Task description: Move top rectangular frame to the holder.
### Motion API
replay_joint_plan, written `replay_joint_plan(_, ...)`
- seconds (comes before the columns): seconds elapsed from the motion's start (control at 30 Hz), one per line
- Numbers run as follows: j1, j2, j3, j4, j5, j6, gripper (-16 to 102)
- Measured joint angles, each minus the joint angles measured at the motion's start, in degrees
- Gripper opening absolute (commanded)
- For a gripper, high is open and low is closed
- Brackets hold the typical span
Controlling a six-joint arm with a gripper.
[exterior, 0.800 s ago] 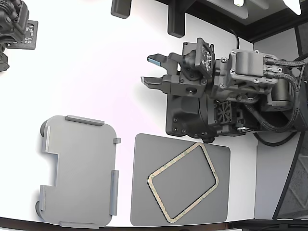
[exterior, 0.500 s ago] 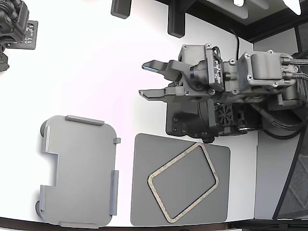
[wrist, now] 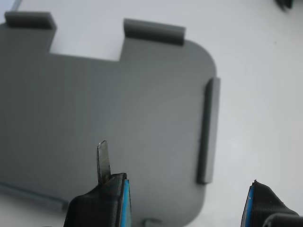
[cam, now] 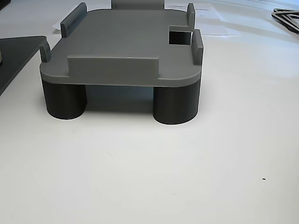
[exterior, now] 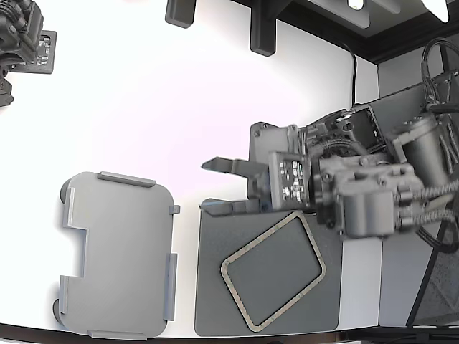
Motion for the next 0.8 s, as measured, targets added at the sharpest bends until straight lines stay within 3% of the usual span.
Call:
replay_joint_plan(0.17,12.39,-11.34,-9.23,10.63,-0.44,10.28,100)
replay_joint_plan(0.33,21.88,-21.71,-14.41,16.88,-5.19,17.93,100)
replay_joint_plan(0.5,26.46,-26.72,-13.71,18.37,-8.53,20.04,100)
replay_joint_plan(0.8,27.69,-21.97,-5.45,16.26,-13.01,16.88,100)
